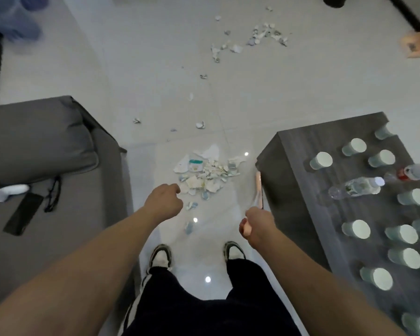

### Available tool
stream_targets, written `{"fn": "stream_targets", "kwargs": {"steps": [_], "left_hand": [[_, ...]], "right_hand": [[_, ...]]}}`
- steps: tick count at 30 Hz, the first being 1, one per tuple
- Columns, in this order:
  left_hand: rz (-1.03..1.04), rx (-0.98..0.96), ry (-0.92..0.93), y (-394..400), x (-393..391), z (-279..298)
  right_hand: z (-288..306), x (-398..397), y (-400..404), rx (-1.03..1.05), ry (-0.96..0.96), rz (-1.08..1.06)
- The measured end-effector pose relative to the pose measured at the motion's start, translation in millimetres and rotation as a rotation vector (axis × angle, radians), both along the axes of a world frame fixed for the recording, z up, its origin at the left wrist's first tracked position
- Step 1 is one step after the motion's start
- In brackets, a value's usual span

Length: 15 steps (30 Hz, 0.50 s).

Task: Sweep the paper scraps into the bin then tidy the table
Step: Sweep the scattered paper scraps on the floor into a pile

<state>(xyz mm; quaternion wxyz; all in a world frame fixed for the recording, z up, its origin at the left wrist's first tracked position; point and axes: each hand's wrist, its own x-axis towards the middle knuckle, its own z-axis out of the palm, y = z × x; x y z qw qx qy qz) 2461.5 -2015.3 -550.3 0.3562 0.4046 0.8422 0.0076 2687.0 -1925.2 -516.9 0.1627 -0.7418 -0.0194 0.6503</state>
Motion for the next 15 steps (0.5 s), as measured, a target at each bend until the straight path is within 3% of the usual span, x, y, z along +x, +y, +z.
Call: {"fn": "stream_targets", "kwargs": {"steps": [3, 7, 10, 15], "left_hand": [[0.046, -0.068, -0.016, -9, 44, -6], [0.009, -0.111, -0.06, -15, 108, -14], [-0.051, -0.094, -0.06, -24, 135, -15], [0.0, -0.1, -0.029, -46, 136, -16]], "right_hand": [[-10, 25, 0, -0.09, -0.016, -0.067], [-12, 29, -30, -0.132, 0.109, -0.238], [-12, 43, -51, -0.129, 0.118, -0.186], [-17, 98, -57, -0.117, 0.426, -0.186]]}}
